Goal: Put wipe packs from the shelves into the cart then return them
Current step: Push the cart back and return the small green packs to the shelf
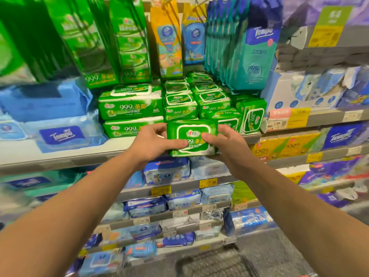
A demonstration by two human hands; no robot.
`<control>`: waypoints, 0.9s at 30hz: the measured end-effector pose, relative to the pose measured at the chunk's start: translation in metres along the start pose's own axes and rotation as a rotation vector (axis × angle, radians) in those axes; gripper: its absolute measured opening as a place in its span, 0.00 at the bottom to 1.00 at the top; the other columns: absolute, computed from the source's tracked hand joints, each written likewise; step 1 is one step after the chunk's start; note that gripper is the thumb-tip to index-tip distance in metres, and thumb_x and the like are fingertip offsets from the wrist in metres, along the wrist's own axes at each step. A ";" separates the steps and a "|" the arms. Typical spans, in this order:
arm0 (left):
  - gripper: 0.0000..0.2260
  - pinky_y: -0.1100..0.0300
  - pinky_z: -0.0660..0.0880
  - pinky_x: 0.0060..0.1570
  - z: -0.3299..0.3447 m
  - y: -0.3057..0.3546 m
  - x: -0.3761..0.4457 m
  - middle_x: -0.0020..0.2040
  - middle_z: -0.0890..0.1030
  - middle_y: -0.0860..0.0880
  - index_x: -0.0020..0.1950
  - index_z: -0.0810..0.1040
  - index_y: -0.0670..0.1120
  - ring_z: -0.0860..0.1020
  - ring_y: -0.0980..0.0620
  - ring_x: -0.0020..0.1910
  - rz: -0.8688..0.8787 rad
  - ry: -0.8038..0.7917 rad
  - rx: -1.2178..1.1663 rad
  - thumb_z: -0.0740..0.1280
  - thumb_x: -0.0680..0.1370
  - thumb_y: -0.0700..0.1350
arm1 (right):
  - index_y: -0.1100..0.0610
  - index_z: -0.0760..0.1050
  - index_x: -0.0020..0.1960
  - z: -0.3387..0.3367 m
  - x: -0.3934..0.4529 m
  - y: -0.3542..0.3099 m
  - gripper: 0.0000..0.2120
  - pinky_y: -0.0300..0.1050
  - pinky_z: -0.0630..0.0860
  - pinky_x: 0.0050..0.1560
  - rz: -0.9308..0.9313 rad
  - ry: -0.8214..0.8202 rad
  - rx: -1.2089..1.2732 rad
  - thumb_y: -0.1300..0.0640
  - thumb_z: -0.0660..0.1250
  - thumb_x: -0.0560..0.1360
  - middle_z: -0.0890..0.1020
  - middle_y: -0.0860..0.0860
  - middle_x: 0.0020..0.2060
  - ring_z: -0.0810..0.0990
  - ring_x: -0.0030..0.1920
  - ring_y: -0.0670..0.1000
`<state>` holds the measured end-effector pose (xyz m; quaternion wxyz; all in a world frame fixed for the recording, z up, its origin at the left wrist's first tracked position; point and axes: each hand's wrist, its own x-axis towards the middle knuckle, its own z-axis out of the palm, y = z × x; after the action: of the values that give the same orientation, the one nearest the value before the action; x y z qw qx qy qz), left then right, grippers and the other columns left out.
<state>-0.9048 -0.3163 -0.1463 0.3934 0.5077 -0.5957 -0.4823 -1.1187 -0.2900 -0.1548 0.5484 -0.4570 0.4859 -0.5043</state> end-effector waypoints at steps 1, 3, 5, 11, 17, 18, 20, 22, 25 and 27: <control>0.18 0.53 0.83 0.46 -0.001 0.001 0.003 0.45 0.87 0.52 0.49 0.84 0.45 0.86 0.52 0.44 0.001 0.018 -0.026 0.84 0.62 0.43 | 0.58 0.70 0.66 0.002 0.003 0.000 0.27 0.54 0.82 0.54 0.011 0.049 -0.042 0.53 0.75 0.72 0.82 0.49 0.56 0.83 0.55 0.52; 0.26 0.43 0.82 0.51 -0.002 0.002 0.010 0.50 0.87 0.48 0.53 0.84 0.45 0.86 0.45 0.48 -0.002 0.057 0.000 0.85 0.58 0.48 | 0.55 0.73 0.60 0.004 0.006 -0.001 0.18 0.59 0.81 0.56 0.025 0.136 -0.094 0.54 0.73 0.74 0.79 0.49 0.51 0.80 0.53 0.50; 0.39 0.45 0.82 0.53 -0.003 0.002 0.021 0.53 0.85 0.50 0.59 0.82 0.47 0.86 0.46 0.49 0.024 0.142 0.105 0.86 0.51 0.58 | 0.55 0.75 0.47 -0.001 0.008 -0.002 0.02 0.60 0.81 0.55 0.061 0.185 -0.090 0.60 0.68 0.76 0.77 0.53 0.42 0.78 0.45 0.50; 0.46 0.48 0.78 0.60 -0.001 -0.003 0.049 0.58 0.83 0.51 0.69 0.74 0.47 0.82 0.49 0.54 0.079 0.300 0.332 0.83 0.56 0.62 | 0.58 0.76 0.45 -0.029 -0.010 0.009 0.02 0.48 0.80 0.41 0.101 0.308 -0.003 0.60 0.65 0.75 0.79 0.53 0.39 0.81 0.40 0.52; 0.29 0.51 0.73 0.38 0.012 -0.022 0.057 0.46 0.81 0.45 0.50 0.69 0.46 0.77 0.44 0.41 0.113 0.373 0.531 0.82 0.62 0.58 | 0.57 0.78 0.46 -0.042 -0.044 0.021 0.04 0.47 0.78 0.38 0.112 0.380 -0.041 0.59 0.65 0.76 0.80 0.53 0.40 0.81 0.40 0.52; 0.29 0.51 0.73 0.40 0.012 -0.023 0.055 0.47 0.81 0.44 0.49 0.70 0.45 0.78 0.44 0.43 0.102 0.369 0.563 0.81 0.62 0.60 | 0.57 0.78 0.46 -0.044 -0.050 0.022 0.04 0.47 0.77 0.39 0.112 0.391 -0.056 0.59 0.65 0.76 0.80 0.53 0.39 0.81 0.40 0.52; 0.31 0.49 0.76 0.47 0.011 -0.024 0.050 0.51 0.79 0.44 0.51 0.71 0.46 0.77 0.42 0.49 0.132 0.409 0.575 0.80 0.61 0.63 | 0.57 0.77 0.46 -0.046 -0.064 0.023 0.03 0.47 0.75 0.39 0.121 0.395 -0.066 0.58 0.65 0.76 0.79 0.52 0.36 0.80 0.39 0.51; 0.30 0.48 0.74 0.51 0.010 -0.023 0.038 0.51 0.75 0.43 0.51 0.72 0.45 0.74 0.43 0.51 0.262 0.492 0.533 0.78 0.64 0.64 | 0.55 0.75 0.43 -0.046 -0.079 0.025 0.04 0.45 0.75 0.38 0.142 0.397 -0.081 0.57 0.66 0.76 0.78 0.51 0.34 0.79 0.37 0.51; 0.20 0.52 0.67 0.42 0.022 -0.015 0.013 0.40 0.72 0.45 0.39 0.68 0.45 0.70 0.45 0.42 0.408 0.376 0.468 0.72 0.73 0.58 | 0.54 0.71 0.36 -0.044 -0.100 0.029 0.12 0.44 0.71 0.37 0.175 0.423 -0.153 0.54 0.67 0.77 0.74 0.51 0.31 0.74 0.33 0.50; 0.20 0.53 0.64 0.39 0.042 -0.013 -0.008 0.35 0.69 0.45 0.35 0.64 0.47 0.68 0.46 0.37 0.375 0.161 0.466 0.70 0.76 0.55 | 0.54 0.71 0.35 -0.038 -0.116 0.032 0.14 0.44 0.66 0.35 0.197 0.453 -0.197 0.53 0.68 0.77 0.70 0.51 0.30 0.68 0.32 0.50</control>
<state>-0.9404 -0.3016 -0.1681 0.3945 0.5021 -0.7404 -0.2098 -1.1556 -0.1720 -0.1820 0.4250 -0.3344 0.6850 -0.4882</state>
